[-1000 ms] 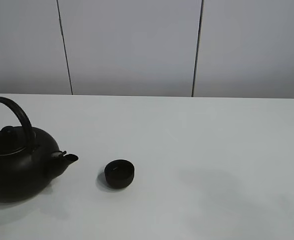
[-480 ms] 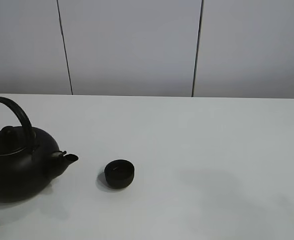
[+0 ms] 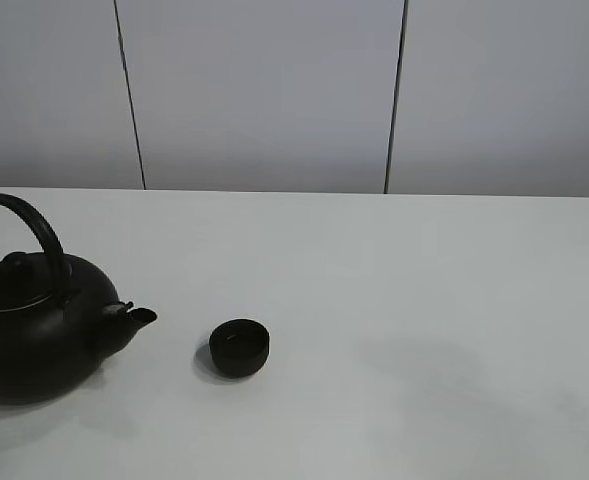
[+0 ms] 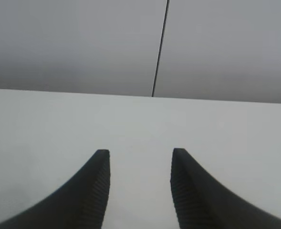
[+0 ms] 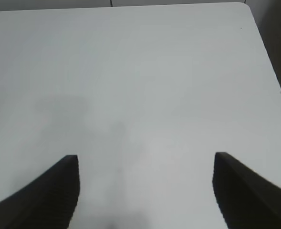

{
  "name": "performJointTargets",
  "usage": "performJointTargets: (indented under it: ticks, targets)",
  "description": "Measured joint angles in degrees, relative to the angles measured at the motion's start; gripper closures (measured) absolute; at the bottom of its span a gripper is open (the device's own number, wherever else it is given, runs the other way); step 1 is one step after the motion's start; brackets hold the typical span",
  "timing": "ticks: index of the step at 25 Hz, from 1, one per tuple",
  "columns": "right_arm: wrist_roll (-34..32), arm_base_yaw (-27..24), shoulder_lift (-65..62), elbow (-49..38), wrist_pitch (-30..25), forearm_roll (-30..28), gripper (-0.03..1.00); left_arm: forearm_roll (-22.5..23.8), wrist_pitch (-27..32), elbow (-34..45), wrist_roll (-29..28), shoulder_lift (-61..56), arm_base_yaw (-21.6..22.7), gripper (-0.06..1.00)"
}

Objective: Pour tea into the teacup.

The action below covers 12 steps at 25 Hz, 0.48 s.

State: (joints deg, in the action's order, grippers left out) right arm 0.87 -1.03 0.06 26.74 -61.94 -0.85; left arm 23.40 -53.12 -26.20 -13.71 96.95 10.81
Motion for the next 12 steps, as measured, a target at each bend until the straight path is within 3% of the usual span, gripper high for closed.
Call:
performJointTargets:
  ticks: [3, 7, 9, 12]
  targets:
    - [0.0, 0.0, 0.0, 0.0, 0.0, 0.0, 0.43, 7.7, 11.6, -7.2, -11.8, -4.4, 0.0, 0.64]
    - [0.0, 0.0, 0.0, 0.0, 0.0, 0.0, 0.43, 25.6, 22.1, -14.4, -38.1, -10.6, -0.5, 0.64]
    - [0.0, 0.0, 0.0, 0.0, 0.0, 0.0, 0.43, 34.2, 27.5, -16.5, -46.7, -14.1, -2.0, 0.64]
    - [0.0, 0.0, 0.0, 0.0, 0.1, 0.0, 0.43, 39.2, 33.2, -18.6, -53.4, -19.1, -4.2, 0.64]
